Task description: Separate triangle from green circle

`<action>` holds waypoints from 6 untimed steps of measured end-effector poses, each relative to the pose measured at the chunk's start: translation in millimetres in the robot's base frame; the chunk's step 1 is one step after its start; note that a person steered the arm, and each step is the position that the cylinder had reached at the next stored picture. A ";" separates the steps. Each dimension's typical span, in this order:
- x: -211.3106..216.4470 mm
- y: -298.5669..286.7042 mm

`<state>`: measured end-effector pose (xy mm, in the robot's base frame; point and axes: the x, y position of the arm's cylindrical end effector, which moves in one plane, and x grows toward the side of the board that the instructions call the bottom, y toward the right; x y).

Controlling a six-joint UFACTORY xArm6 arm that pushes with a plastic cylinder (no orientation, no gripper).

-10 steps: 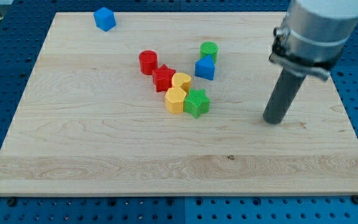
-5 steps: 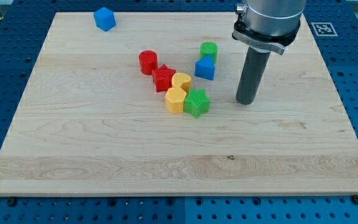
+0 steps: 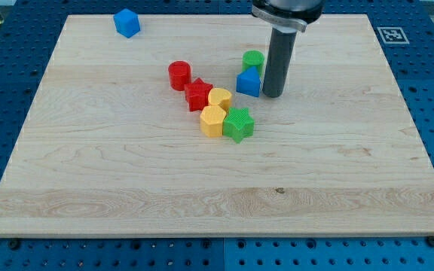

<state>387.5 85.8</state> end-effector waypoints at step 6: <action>54.1 -39.3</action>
